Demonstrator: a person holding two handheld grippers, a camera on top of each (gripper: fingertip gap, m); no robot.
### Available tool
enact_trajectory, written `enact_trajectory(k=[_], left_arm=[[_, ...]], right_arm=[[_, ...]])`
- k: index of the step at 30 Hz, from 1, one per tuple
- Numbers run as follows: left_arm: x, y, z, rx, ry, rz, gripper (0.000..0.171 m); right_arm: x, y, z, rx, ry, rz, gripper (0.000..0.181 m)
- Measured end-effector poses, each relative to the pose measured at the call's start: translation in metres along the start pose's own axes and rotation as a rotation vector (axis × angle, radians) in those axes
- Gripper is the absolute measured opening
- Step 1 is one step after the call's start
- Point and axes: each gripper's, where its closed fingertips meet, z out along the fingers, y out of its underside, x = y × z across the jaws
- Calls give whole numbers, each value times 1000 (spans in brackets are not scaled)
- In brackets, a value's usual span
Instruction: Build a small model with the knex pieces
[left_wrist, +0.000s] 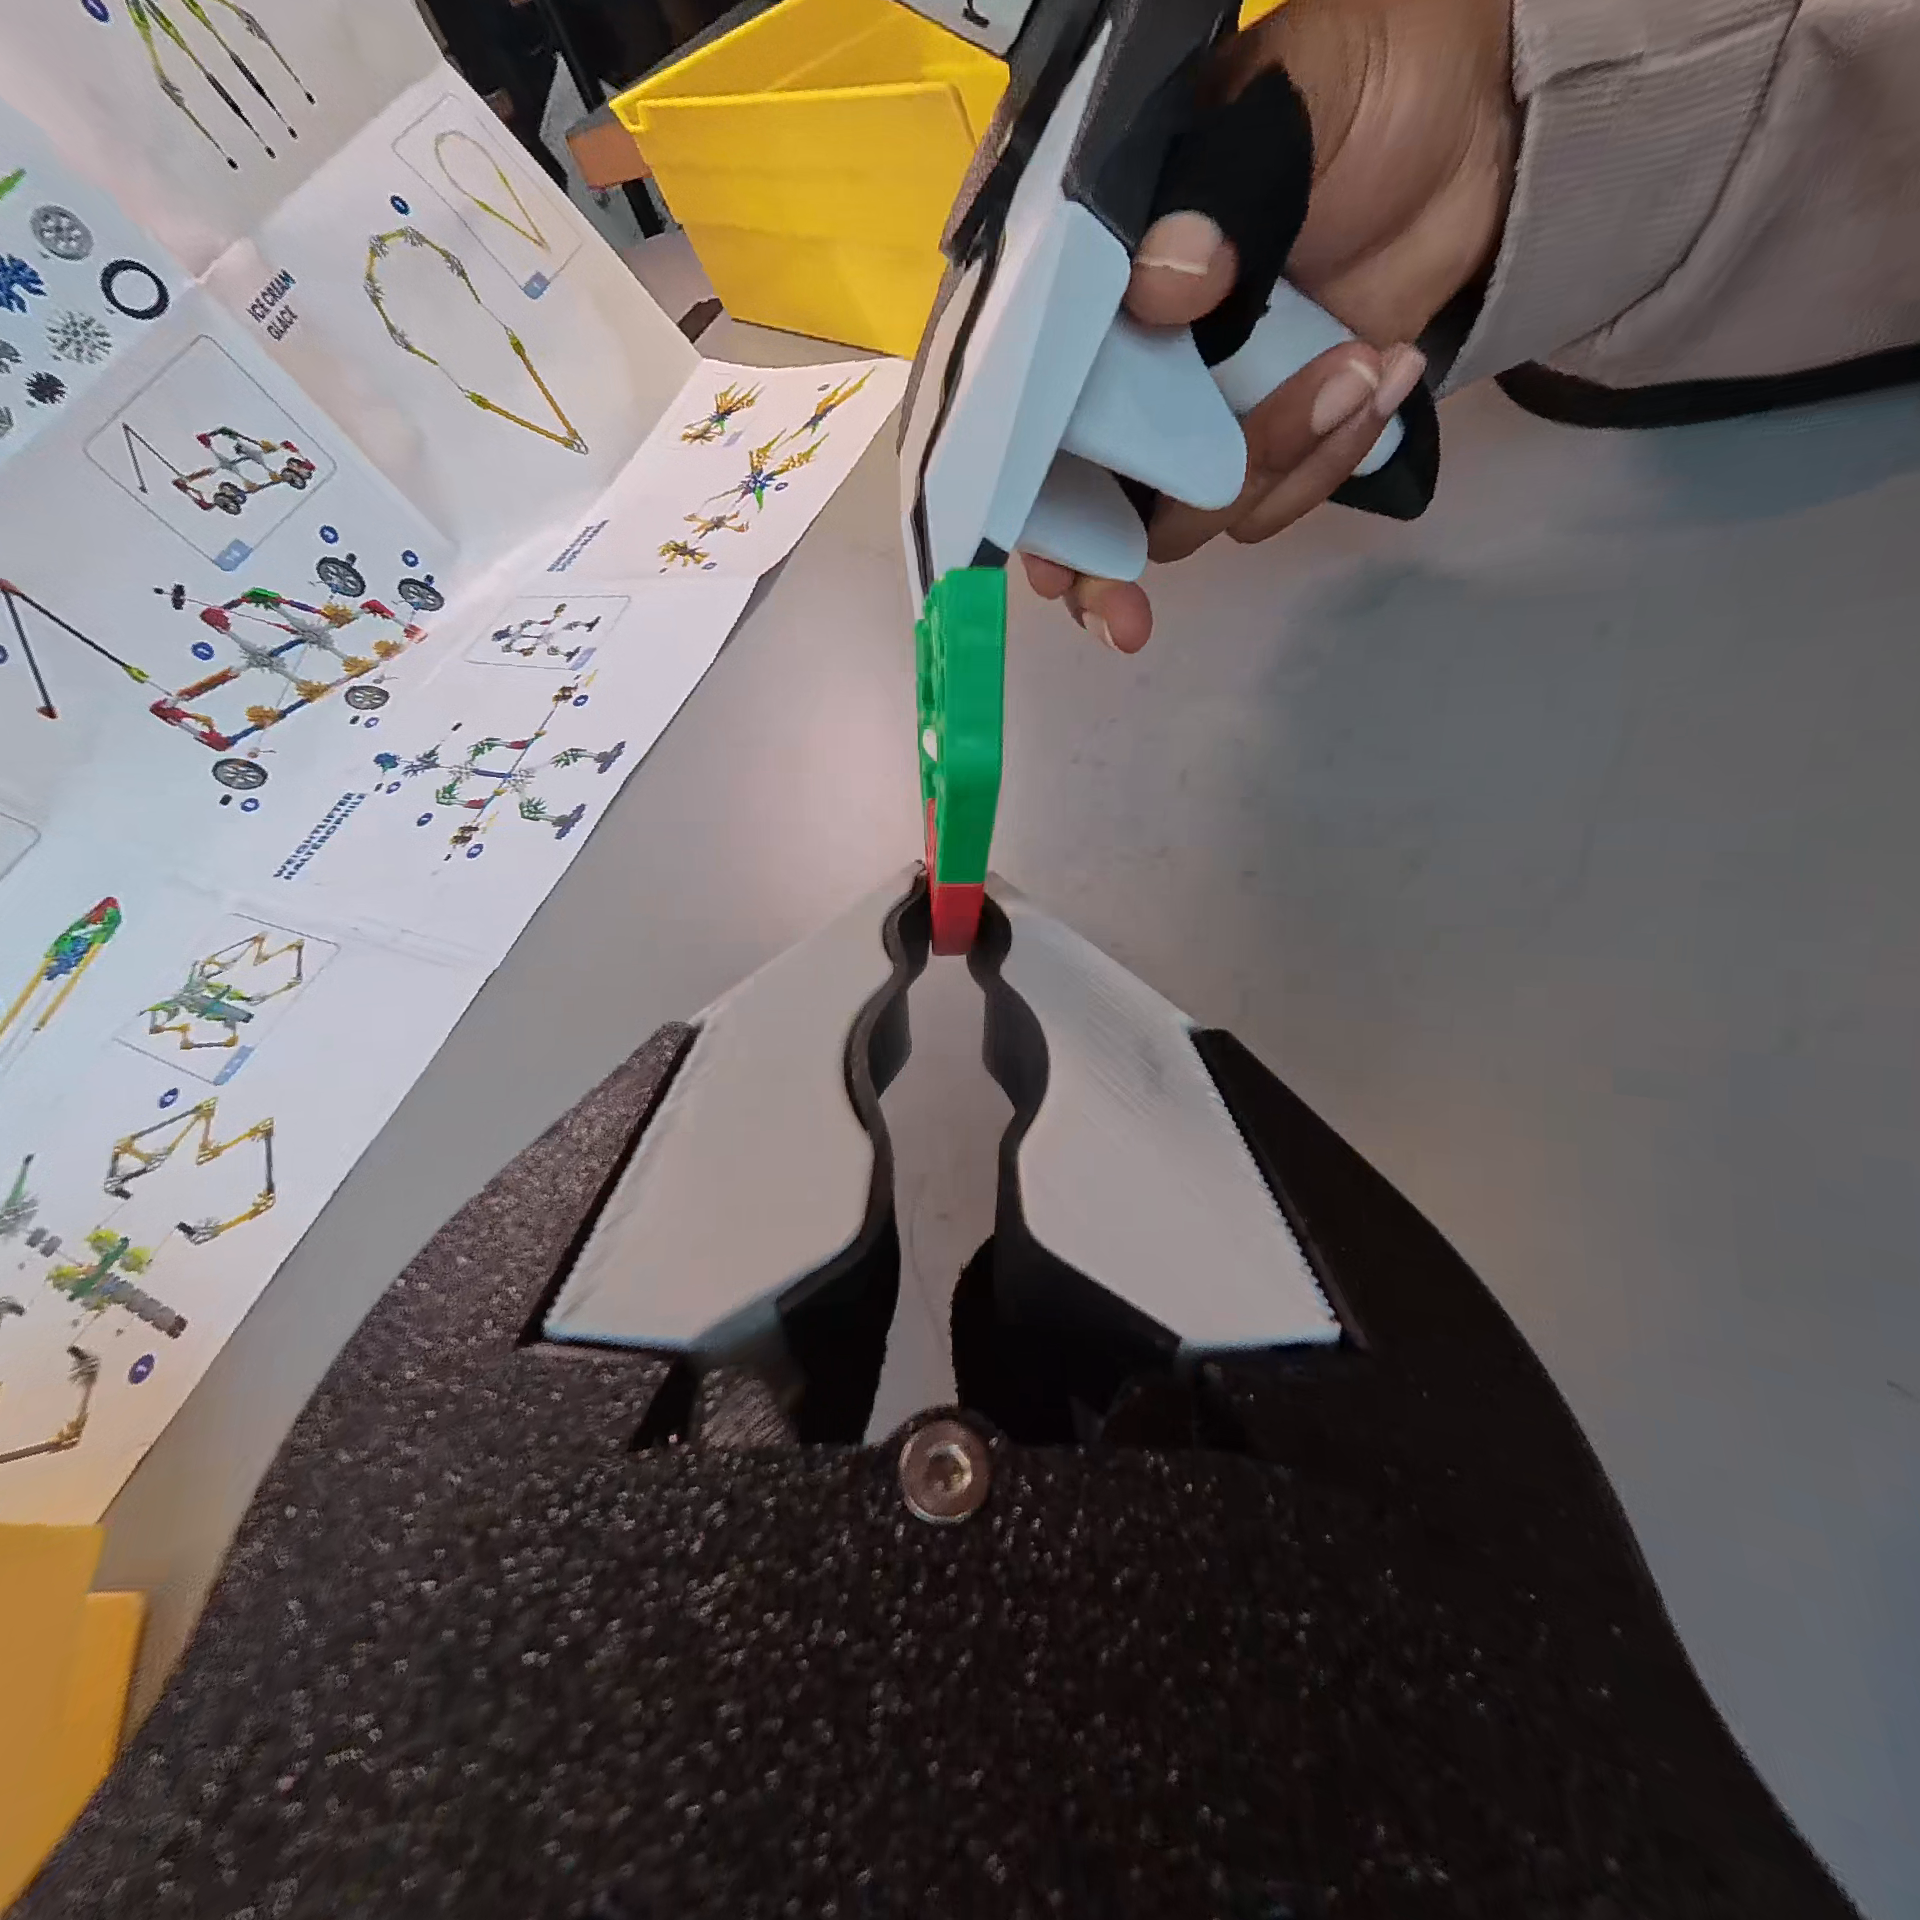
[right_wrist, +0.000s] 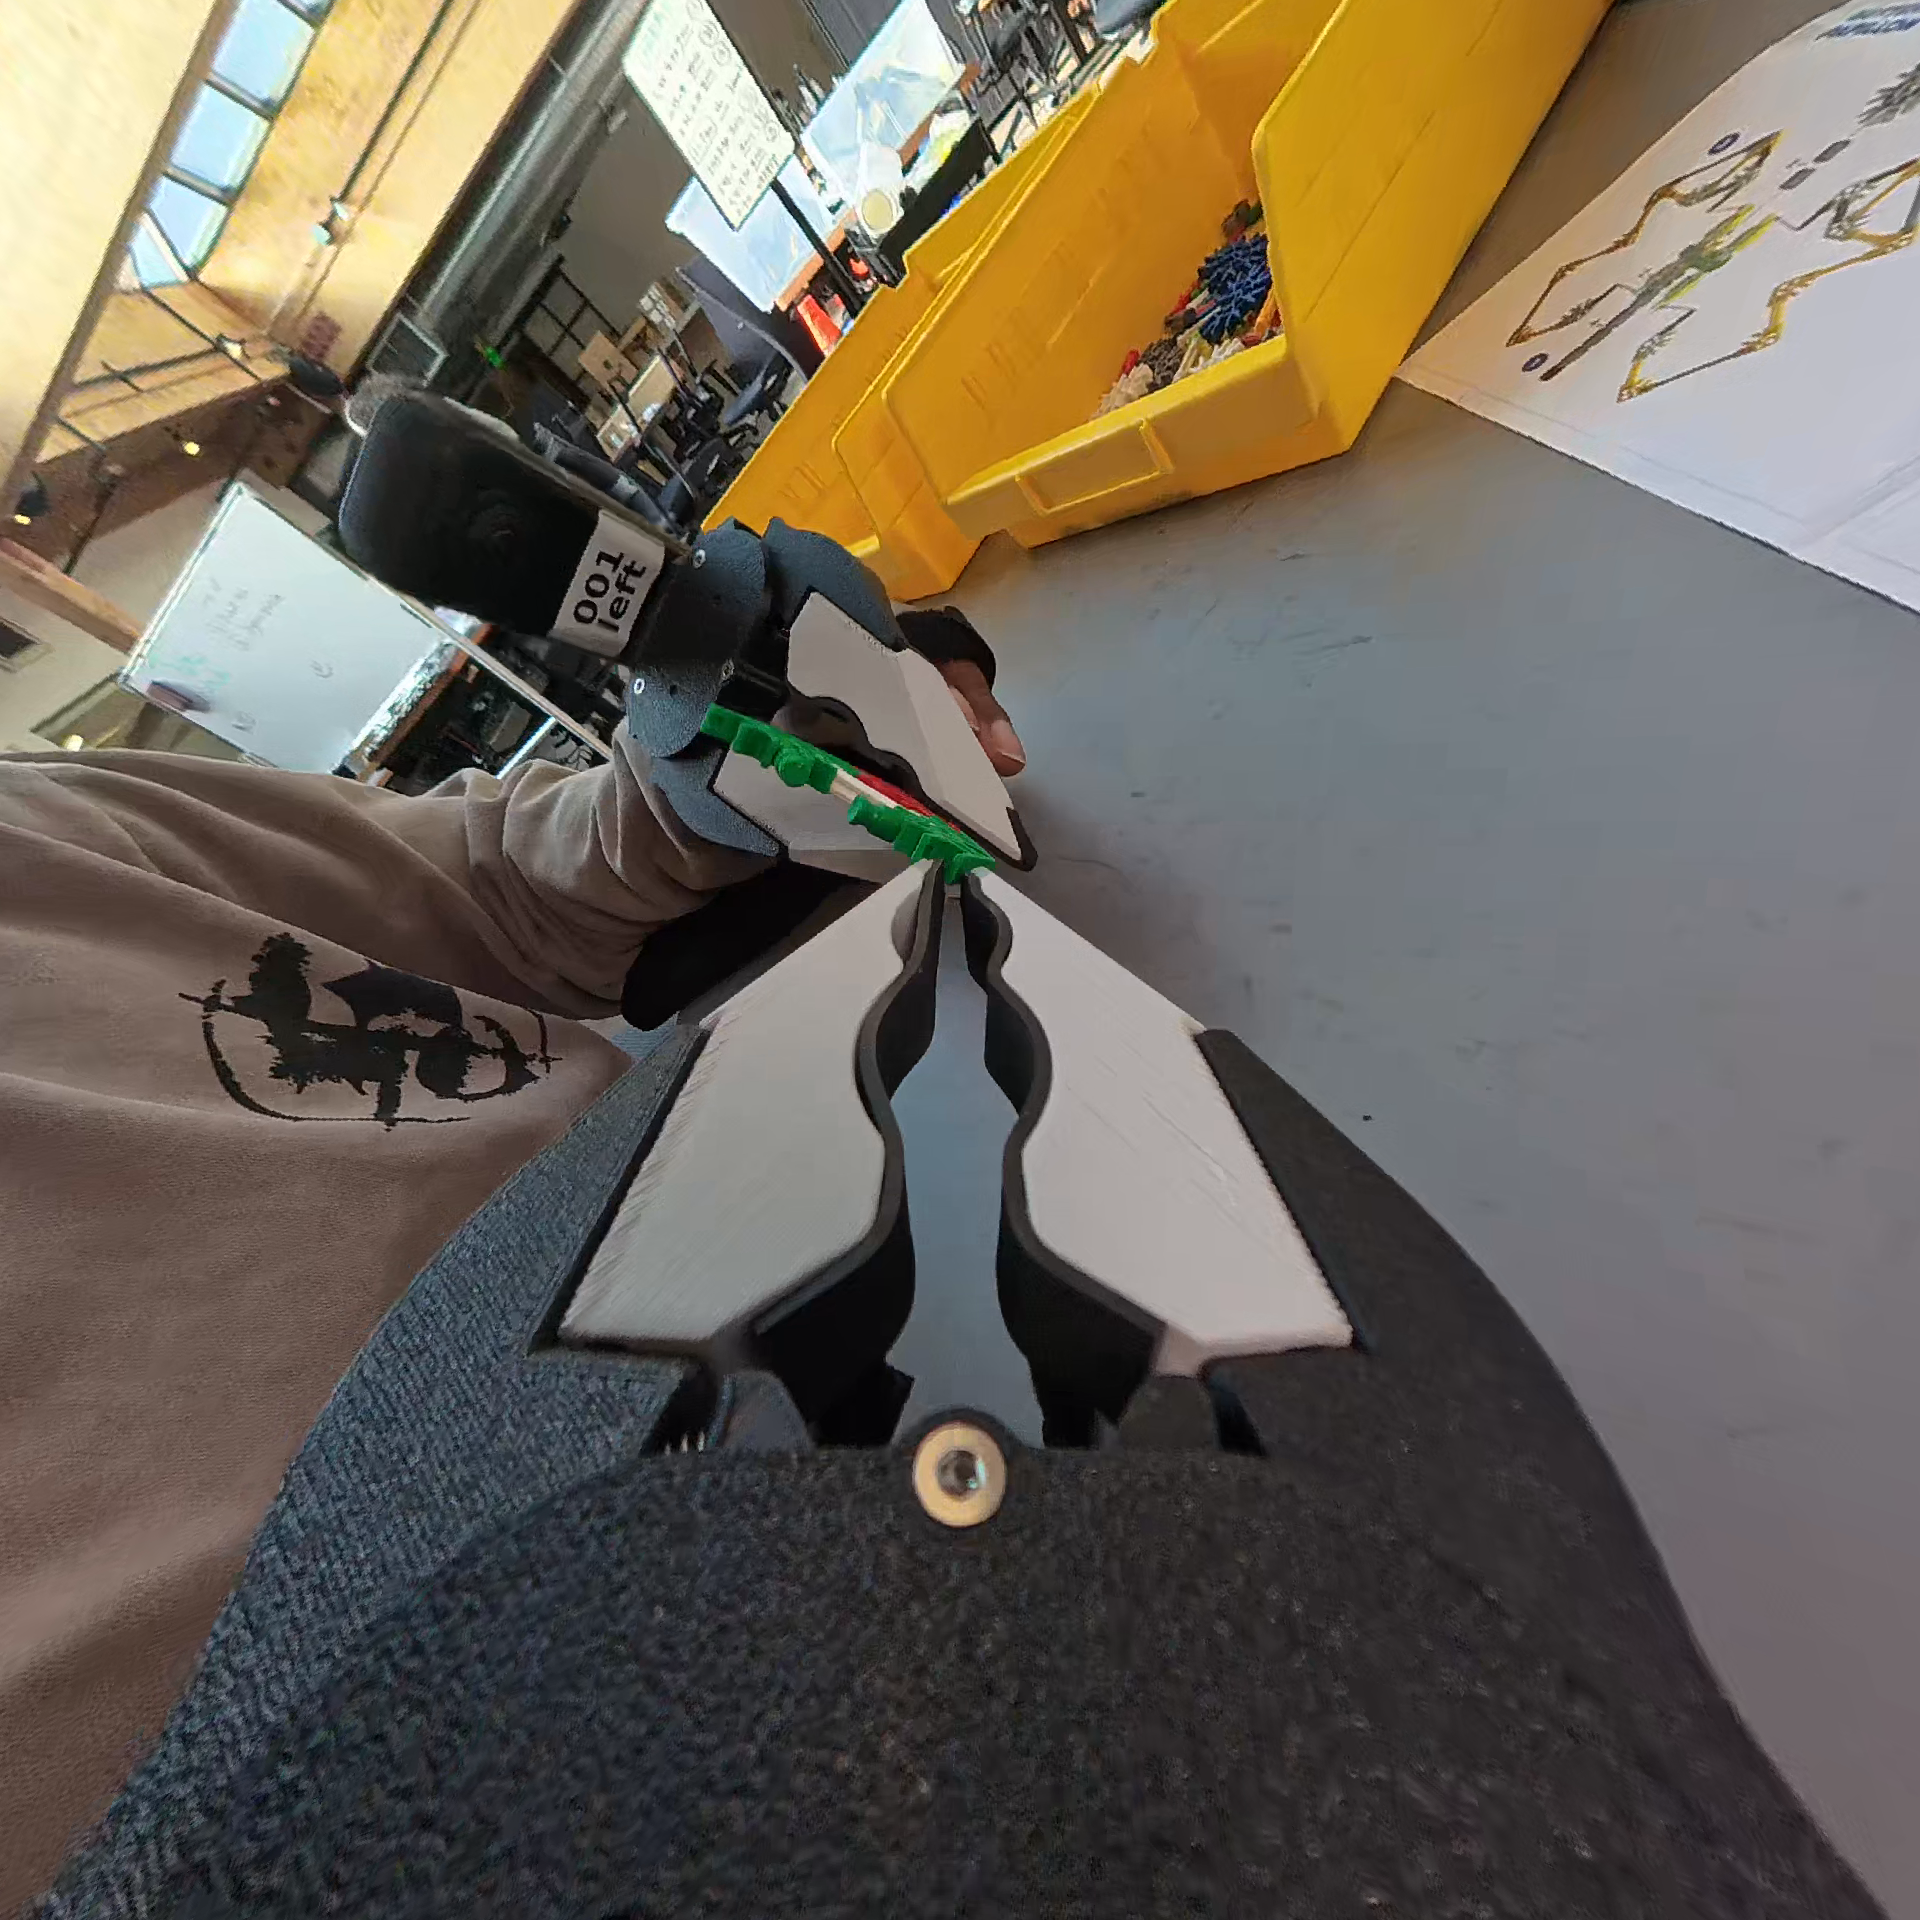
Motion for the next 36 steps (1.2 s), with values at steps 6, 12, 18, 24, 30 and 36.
enact_trajectory(k=[6,12,18,24,30,36], left_arm=[[13,-5,-10,53,236,-309,3],[32,-5,-5,20,357,-399,3],[25,-11,-8,72,349,-456,6],[16,-15,-12,103,341,-540,9],[26,-11,-10,61,427,-643,4],[34,-9,-6,34,443,-624,4]], right_arm=[[-8,-6,1,-11,96,-407,38],[-15,5,15,-52,139,-591,8],[-14,14,10,-112,42,-338,5],[-7,21,11,-124,4,-196,5],[-8,15,12,-75,-7,-231,10],[-12,10,12,-38,-20,-250,5]])
